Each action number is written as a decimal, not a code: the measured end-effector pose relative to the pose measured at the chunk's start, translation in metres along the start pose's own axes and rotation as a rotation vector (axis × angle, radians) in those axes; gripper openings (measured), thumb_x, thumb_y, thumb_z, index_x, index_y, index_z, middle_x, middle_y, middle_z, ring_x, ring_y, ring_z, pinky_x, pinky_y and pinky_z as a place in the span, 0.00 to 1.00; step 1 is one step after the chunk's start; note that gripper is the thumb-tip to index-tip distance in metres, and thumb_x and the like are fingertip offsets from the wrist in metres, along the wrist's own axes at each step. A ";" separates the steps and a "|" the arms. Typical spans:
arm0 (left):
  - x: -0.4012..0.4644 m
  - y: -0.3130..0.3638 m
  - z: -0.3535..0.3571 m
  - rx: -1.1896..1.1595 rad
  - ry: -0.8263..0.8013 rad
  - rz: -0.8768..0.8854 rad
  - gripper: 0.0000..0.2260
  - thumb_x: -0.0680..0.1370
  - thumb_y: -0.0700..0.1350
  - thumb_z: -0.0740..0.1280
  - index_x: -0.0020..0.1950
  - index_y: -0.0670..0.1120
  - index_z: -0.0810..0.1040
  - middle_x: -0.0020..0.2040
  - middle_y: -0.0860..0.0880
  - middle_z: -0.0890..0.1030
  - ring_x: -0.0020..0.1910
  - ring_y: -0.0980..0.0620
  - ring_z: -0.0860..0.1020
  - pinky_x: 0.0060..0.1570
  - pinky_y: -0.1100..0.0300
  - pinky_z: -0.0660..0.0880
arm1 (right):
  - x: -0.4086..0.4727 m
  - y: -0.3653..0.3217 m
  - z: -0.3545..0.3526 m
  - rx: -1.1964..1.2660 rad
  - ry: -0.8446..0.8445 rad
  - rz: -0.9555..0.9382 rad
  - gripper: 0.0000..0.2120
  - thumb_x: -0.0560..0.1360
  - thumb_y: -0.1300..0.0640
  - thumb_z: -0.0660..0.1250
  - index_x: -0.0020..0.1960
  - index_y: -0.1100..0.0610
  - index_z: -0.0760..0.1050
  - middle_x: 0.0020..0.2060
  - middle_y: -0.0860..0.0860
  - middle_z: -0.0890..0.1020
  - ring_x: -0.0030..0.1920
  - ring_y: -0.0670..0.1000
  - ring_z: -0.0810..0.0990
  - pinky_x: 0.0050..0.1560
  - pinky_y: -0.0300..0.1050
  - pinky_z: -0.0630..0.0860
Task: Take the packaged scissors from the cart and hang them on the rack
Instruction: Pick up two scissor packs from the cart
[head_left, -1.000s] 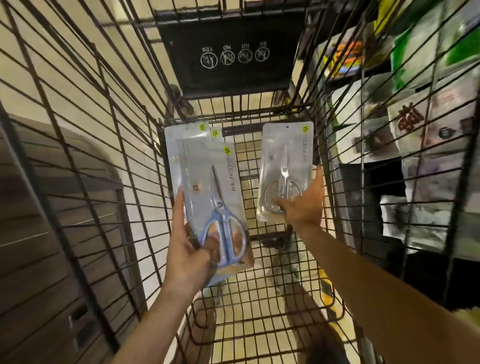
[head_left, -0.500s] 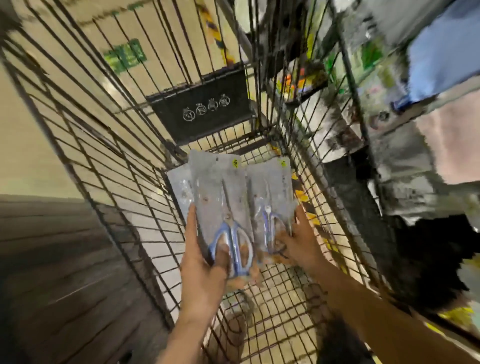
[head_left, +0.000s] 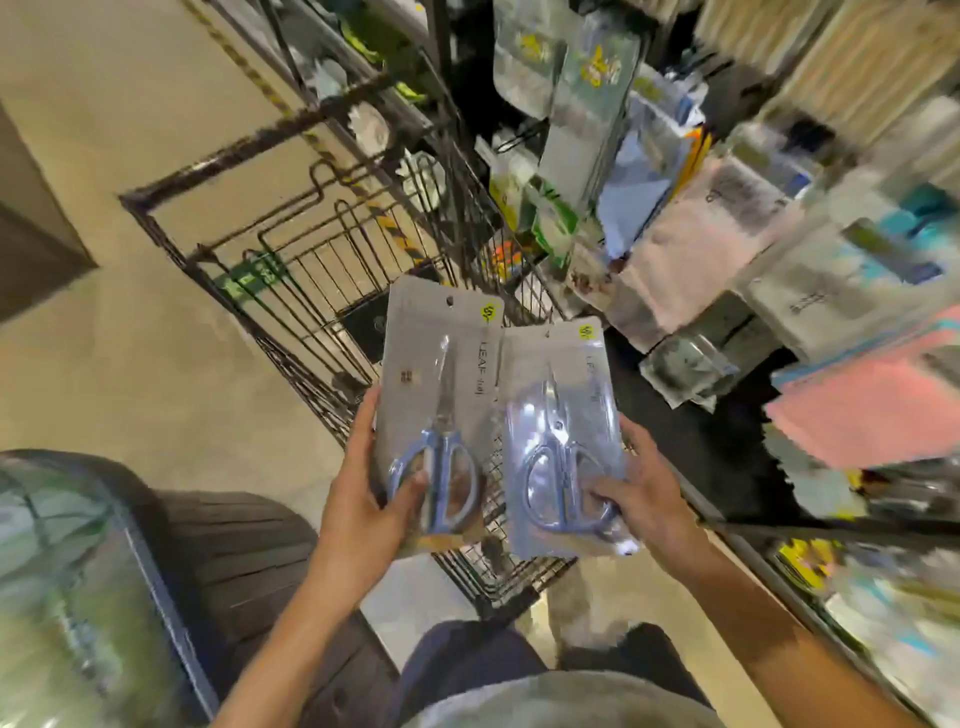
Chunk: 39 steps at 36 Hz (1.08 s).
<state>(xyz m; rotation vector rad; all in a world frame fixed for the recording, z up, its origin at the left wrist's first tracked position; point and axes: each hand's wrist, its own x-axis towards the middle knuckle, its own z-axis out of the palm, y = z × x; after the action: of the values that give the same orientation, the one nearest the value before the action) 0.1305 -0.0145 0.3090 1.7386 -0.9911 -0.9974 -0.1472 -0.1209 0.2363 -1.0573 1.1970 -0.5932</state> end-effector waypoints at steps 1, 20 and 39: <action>-0.009 0.006 -0.001 0.007 -0.004 0.019 0.40 0.79 0.39 0.72 0.83 0.62 0.55 0.77 0.62 0.70 0.73 0.58 0.74 0.70 0.44 0.76 | -0.011 -0.006 -0.005 -0.001 0.012 -0.022 0.36 0.72 0.78 0.69 0.72 0.51 0.67 0.45 0.44 0.88 0.40 0.44 0.86 0.35 0.35 0.80; -0.155 0.111 0.143 -0.144 -0.044 0.296 0.38 0.76 0.51 0.77 0.77 0.74 0.60 0.76 0.58 0.74 0.69 0.50 0.79 0.62 0.37 0.79 | -0.219 -0.029 -0.173 0.143 0.251 -0.483 0.30 0.74 0.55 0.75 0.72 0.43 0.69 0.62 0.47 0.84 0.61 0.52 0.84 0.55 0.44 0.82; -0.181 0.216 0.301 -0.225 -0.482 0.499 0.40 0.75 0.39 0.74 0.76 0.72 0.61 0.78 0.58 0.71 0.74 0.55 0.74 0.72 0.47 0.74 | -0.397 -0.042 -0.292 0.066 0.783 -0.610 0.35 0.74 0.60 0.72 0.77 0.46 0.64 0.62 0.42 0.83 0.62 0.47 0.83 0.54 0.37 0.81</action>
<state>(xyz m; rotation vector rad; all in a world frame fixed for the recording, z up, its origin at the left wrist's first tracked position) -0.2538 -0.0026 0.4600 1.0046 -1.4624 -1.1580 -0.5361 0.0958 0.4520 -1.1729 1.4918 -1.6173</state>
